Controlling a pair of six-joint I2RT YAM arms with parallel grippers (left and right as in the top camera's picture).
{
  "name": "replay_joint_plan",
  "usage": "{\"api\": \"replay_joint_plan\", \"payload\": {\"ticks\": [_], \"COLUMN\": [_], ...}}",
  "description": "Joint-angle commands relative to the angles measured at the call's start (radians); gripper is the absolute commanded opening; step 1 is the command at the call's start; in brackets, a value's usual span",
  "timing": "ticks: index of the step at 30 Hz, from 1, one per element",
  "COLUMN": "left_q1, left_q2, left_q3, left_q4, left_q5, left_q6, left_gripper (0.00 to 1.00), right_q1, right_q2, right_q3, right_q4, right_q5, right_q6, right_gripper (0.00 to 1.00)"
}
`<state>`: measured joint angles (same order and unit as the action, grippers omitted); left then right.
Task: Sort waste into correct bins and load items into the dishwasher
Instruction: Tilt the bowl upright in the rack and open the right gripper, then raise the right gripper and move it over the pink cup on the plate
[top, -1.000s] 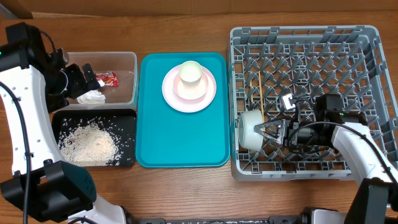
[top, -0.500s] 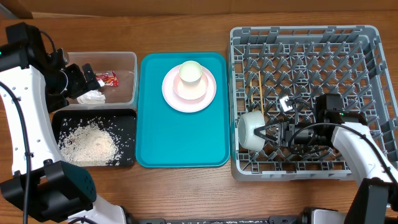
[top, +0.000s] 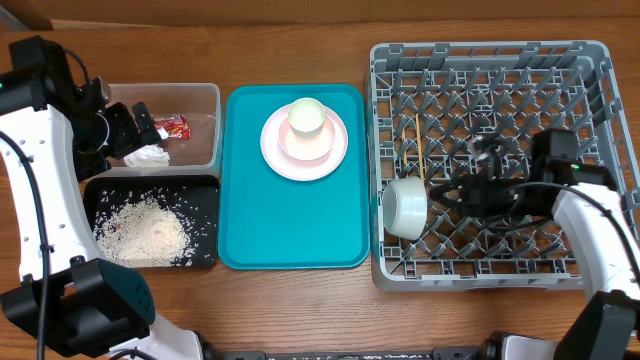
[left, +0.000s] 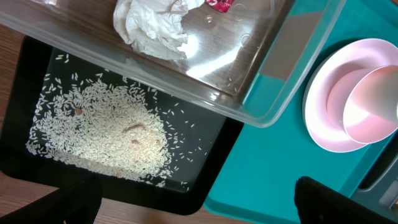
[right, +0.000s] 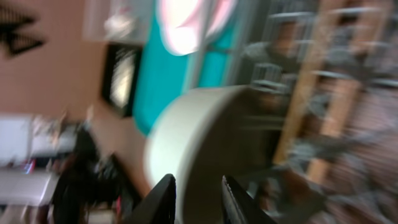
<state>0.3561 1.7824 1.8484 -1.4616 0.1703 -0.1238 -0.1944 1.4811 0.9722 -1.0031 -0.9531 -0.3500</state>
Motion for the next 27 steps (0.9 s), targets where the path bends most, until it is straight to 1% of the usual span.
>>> {"api": "replay_joint_plan", "payload": {"ticks": [1, 3, 5, 9, 11, 14, 16, 17, 19, 20, 21, 22, 27], "left_q1": [0.004, 0.004, 0.004, 0.003, 0.003, 0.003, 0.003, 0.003, 0.003, 0.003, 0.003, 0.003, 0.003], "left_q2": [-0.004, -0.004, -0.004, -0.004, -0.004, -0.004, -0.004, -0.004, -0.004, -0.004, -0.004, -0.004, -0.004], "left_q3": [0.017, 0.017, 0.017, 0.017, 0.017, 0.017, 0.017, 0.017, 0.017, 0.017, 0.017, 0.017, 0.017], "left_q4": [0.001, 0.001, 0.0, 0.001, 0.001, 0.0, 0.001, 0.001, 0.001, 0.0, 0.001, 0.001, 0.001], "left_q5": [-0.006, -0.006, -0.006, -0.005, -0.005, -0.005, -0.006, -0.006, -0.006, -0.006, -0.006, -0.005, -0.006], "left_q6": [-0.003, -0.004, -0.004, -0.004, -0.003, -0.003, -0.003, -0.003, -0.003, -0.003, -0.003, -0.004, -0.003], "left_gripper": [1.0, 1.0, 1.0, 1.0, 1.0, 1.0, 1.0, 1.0, 1.0, 1.0, 1.0, 1.0, 1.0], "right_q1": [-0.063, -0.091, -0.099, -0.071, -0.038, 0.053, 0.119, 0.187, 0.264, 0.342, 0.377, 0.453, 0.615], "right_q2": [0.0, 0.0, 0.0, -0.005, -0.016, -0.051, -0.073, -0.089, -0.099, -0.1, -0.1, -0.099, -0.093], "right_q3": [0.048, 0.069, 0.095, 0.174, 0.203, 0.226, 0.228, 0.228, 0.228, 0.228, 0.228, 0.228, 0.226], "right_q4": [0.0, -0.017, -0.04, -0.129, -0.161, -0.171, -0.158, -0.137, -0.108, -0.078, -0.065, -0.046, -0.043], "right_q5": [0.21, 0.203, 0.18, 0.156, 0.156, 0.158, 0.177, 0.22, 0.269, 0.315, 0.338, 0.42, 0.684], "right_q6": [0.227, 0.31, 0.346, 0.346, 0.343, 0.348, 0.379, 0.413, 0.449, 0.484, 0.501, 0.547, 0.675], "right_gripper": [0.26, 0.26, 0.26, 0.25, 0.23, 0.19, 0.16, 0.14, 0.13, 0.13, 0.13, 0.13, 0.12]}}
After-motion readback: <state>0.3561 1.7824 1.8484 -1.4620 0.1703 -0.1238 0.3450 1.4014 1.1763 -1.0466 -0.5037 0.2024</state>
